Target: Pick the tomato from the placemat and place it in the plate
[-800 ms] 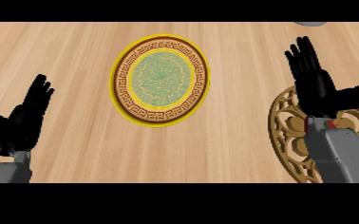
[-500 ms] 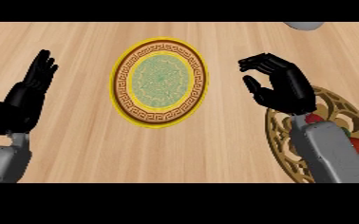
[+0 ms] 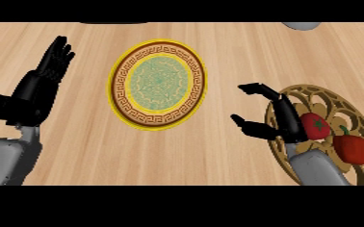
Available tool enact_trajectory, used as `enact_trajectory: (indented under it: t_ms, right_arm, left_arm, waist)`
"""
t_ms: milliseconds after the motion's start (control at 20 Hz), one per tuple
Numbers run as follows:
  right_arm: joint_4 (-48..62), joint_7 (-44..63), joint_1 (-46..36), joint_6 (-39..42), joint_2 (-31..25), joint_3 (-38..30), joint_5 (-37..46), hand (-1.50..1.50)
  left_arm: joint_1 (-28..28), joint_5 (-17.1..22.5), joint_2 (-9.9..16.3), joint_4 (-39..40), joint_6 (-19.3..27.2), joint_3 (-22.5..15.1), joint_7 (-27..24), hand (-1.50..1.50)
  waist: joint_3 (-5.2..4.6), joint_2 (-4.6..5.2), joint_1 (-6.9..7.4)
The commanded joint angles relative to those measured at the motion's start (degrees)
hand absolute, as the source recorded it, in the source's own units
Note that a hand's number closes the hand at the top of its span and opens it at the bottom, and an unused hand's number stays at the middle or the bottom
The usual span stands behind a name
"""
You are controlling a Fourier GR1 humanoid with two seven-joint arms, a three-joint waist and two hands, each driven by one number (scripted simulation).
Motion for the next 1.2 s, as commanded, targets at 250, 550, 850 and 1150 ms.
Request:
enact_trajectory:
  t_ms: [250,550,850,1150]
  right_arm:
    - [-17.74,-0.48,7.86,-4.27,-1.74,-5.23,0.16,-1.50]
    - [-24.65,19.87,6.15,3.34,-18.15,-7.67,6.87,-1.50]
    - [-24.51,36.57,4.36,17.70,-29.21,-5.80,7.75,-1.50]
    - [-27.82,53.14,-1.27,33.72,-33.22,-2.21,0.31,-1.50]
  left_arm:
    - [-2.83,-0.32,-0.14,-2.50,-1.55,1.55,6.17,0.00]
    - [1.24,-2.33,-1.94,-5.26,0.70,0.17,5.24,0.00]
    - [-0.80,-2.81,-2.08,-3.15,-0.15,0.63,3.90,0.00]
    - [-2.51,-2.68,-2.56,-1.80,-0.86,1.01,4.32,0.00]
  waist:
    - [0.01,0.01,-0.50]
    - [-0.22,-0.41,-0.39]
    - [-0.20,0.09,-0.22]
    - [-0.15,0.35,0.58]
